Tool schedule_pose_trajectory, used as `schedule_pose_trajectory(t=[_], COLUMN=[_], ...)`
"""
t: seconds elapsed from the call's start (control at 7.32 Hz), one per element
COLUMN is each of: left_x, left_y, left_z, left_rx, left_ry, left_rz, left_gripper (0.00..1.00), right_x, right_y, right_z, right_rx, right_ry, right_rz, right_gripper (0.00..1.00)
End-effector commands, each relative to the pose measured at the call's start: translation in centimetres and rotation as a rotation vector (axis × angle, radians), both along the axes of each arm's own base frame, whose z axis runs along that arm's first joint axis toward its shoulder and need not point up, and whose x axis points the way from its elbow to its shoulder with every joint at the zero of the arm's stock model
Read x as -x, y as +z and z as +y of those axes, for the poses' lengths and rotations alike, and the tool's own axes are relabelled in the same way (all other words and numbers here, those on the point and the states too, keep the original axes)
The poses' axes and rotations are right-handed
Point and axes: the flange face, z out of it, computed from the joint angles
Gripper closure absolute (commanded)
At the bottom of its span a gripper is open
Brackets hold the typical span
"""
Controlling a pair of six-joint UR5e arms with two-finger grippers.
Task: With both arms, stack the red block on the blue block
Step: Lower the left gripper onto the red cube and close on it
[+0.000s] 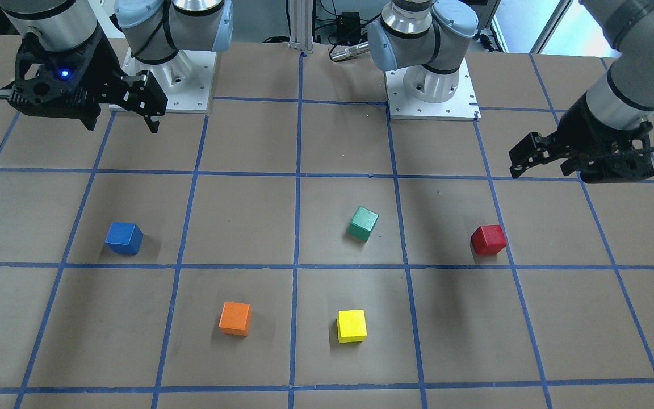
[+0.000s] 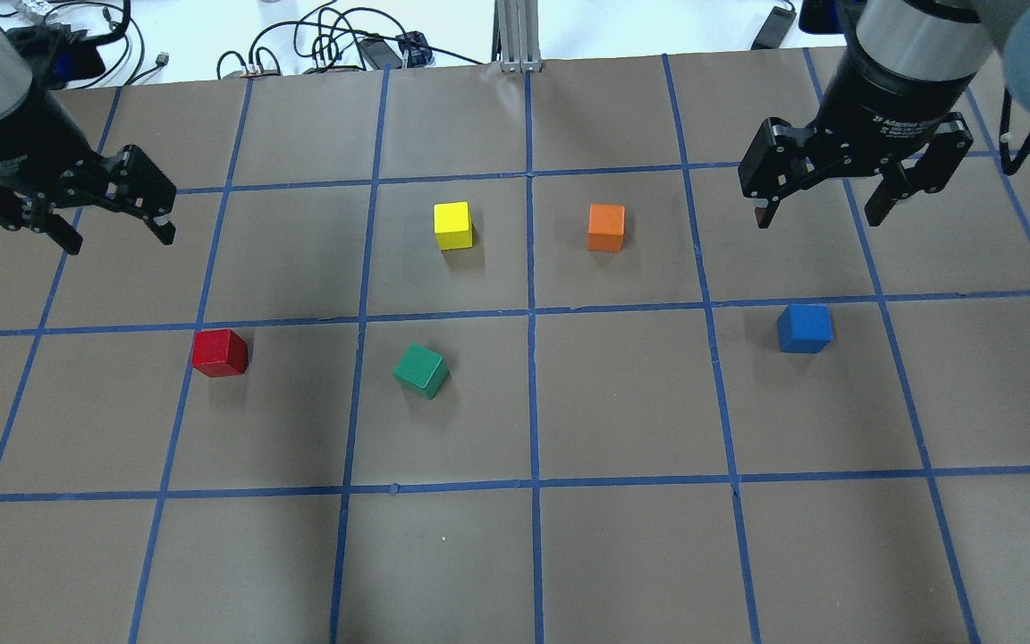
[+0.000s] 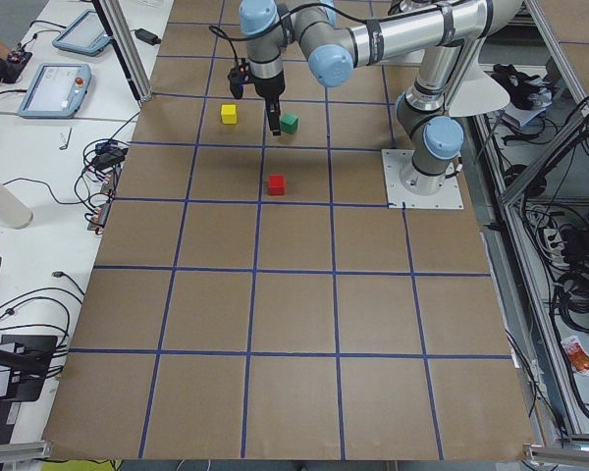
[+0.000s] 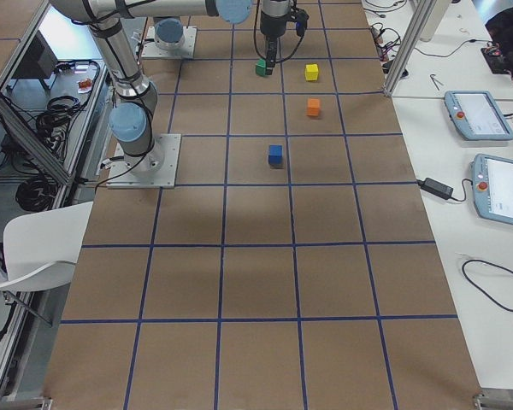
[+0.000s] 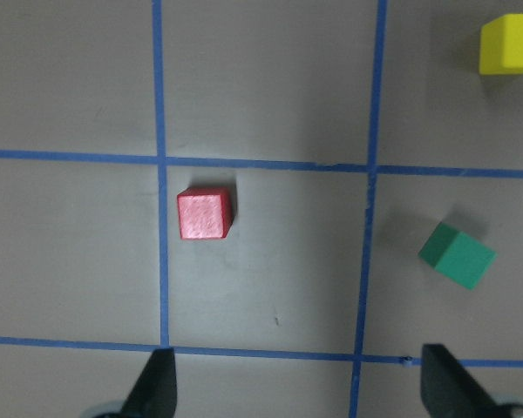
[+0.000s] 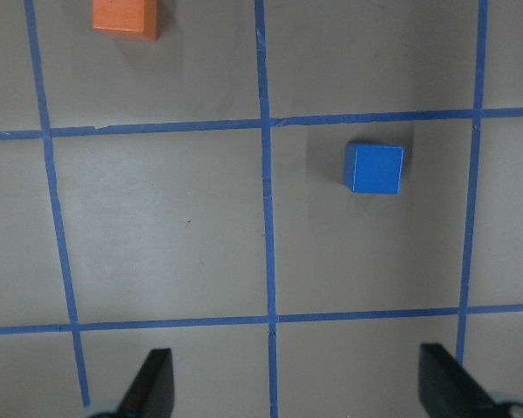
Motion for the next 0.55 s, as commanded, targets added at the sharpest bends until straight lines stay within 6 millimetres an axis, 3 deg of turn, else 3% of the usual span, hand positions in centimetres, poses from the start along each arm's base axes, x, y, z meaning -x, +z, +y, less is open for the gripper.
schedule_pose_trajectory(t=[0.0, 0.14, 0.41], left_x=[-1.8, -1.6, -1.2], left_y=[-10.6, -14.3, -19.0], left_z=[1.1, 1.5, 1.4], left_rx=[0.043, 0.073, 0.036], left_ry=[0.005, -0.003, -0.008], left_rz=[-0.013, -0.025, -0.005], left_gripper=[0.0, 0.0, 0.0], right_x=[0.0, 0.0, 0.0], right_y=[0.1, 0.0, 0.0], right_z=[0.1, 0.0, 0.0], right_rx=[0.001, 0.0, -0.003], right_ry=[0.0, 0.001, 0.0], right_rz=[0.001, 0.001, -0.002], right_gripper=[0.0, 0.0, 0.0])
